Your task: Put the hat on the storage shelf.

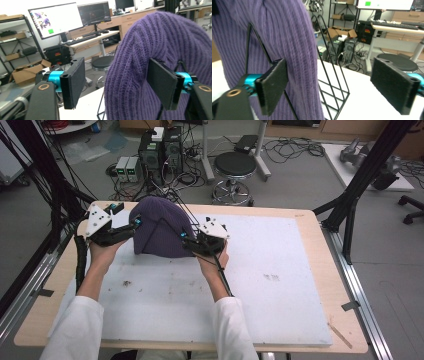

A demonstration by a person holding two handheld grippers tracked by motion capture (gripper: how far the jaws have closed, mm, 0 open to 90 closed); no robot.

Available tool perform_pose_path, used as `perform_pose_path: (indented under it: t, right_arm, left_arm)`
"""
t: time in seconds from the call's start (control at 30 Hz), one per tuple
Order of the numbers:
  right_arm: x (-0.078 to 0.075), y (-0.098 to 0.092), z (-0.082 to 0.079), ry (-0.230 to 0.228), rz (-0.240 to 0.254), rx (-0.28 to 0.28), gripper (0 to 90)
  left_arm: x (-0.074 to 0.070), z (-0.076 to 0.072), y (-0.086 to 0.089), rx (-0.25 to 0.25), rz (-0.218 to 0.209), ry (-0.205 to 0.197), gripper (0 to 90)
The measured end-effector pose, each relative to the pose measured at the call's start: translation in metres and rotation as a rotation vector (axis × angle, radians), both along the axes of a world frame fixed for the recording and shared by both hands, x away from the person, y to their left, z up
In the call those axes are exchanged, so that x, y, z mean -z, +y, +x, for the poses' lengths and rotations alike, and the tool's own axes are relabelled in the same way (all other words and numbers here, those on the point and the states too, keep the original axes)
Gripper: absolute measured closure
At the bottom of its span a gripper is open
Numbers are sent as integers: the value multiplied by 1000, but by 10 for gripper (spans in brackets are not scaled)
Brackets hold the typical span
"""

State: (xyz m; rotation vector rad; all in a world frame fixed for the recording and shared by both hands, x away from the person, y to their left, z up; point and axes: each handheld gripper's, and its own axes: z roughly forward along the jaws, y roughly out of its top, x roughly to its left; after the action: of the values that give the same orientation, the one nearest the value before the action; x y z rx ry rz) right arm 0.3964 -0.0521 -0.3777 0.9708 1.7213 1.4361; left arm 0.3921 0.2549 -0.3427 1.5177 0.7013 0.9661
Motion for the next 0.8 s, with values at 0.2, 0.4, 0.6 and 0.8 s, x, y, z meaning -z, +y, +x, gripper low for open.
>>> perform_pose_path:
  t: [0.2, 0.4, 0.6, 0.8]
  right_arm:
    - [-10, -13, -8, -46, 3, -3, 124]
    - [-17, -36, -18, -70, -2, 8, 125]
    - [-24, -66, -29, -83, 1, 35, 124]
    - [-29, -91, -46, -96, -24, 61, 125]
  left_arm:
    - [-5, -8, 5, 2, -31, -22, 306]
    - [-8, -17, 7, 7, -37, -40, 307]
    - [-7, -29, 8, 1, 7, -51, 308]
    - [-4, -42, 10, 16, 2, -66, 308]
